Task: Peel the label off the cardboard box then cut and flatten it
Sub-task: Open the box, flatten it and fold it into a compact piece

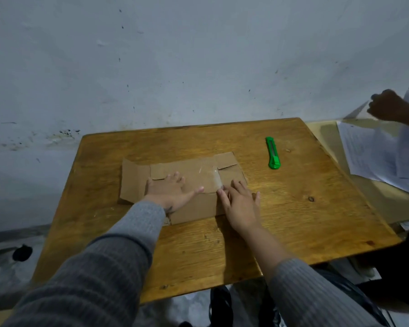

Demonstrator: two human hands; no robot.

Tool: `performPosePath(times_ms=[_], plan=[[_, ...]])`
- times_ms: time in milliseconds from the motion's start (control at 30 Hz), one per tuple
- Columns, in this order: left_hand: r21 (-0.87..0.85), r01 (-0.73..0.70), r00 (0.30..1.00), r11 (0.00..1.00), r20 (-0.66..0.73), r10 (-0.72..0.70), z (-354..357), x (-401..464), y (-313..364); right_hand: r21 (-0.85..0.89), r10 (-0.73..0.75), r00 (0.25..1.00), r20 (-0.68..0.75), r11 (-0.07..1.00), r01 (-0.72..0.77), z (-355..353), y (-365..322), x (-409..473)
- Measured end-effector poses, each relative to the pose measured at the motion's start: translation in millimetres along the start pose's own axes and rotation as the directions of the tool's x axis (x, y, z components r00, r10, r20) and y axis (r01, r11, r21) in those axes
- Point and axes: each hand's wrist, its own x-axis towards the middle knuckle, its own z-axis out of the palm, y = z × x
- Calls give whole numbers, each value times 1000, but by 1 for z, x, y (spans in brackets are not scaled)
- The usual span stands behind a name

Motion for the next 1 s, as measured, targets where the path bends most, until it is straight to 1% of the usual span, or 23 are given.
performPosePath(times_ms=[100,200,300,367,467,500,567,633,700,733,767,833,933,1000], plan=[[-6,-8,991,1000,-135,7,22,0,1,-79,62,998,-3,995,-62,5,-2,9],[17,-21,965,1000,-259,25,41,1,2,-147,172,984,-49,973,-178,8,3,18],[38,-13,945,999,-327,25,52,3,5,-92,224,972,-76,969,-230,7,16,26],[32,3,938,999,-345,8,56,8,7,-25,214,973,-92,976,-217,4,30,32],[7,27,929,1000,-370,-22,56,19,11,-26,193,978,-79,980,-196,-3,47,40],[-4,36,926,999,-376,-35,55,23,13,1,176,982,-71,984,-177,-4,51,43],[-29,54,919,998,-389,-62,54,31,18,133,147,987,-69,982,-137,-5,54,51],[-59,69,914,996,-397,-87,53,37,24,317,135,989,-69,942,-106,-6,53,64],[-75,81,913,994,-394,-104,50,44,28,524,130,990,-61,848,-79,-10,49,75],[-77,81,915,994,-390,-105,48,47,30,603,126,990,-58,795,-66,-12,46,78],[-75,79,915,994,-389,-102,46,51,31,646,111,992,-58,762,-48,-14,42,79],[-63,70,915,996,-393,-89,41,60,33,660,53,996,-73,751,9,-17,33,77],[-50,70,916,996,-392,-84,36,71,36,573,-34,994,-107,815,89,-13,25,70],[-47,71,913,996,-399,-84,36,74,36,519,-93,991,-94,845,129,-9,23,65]])
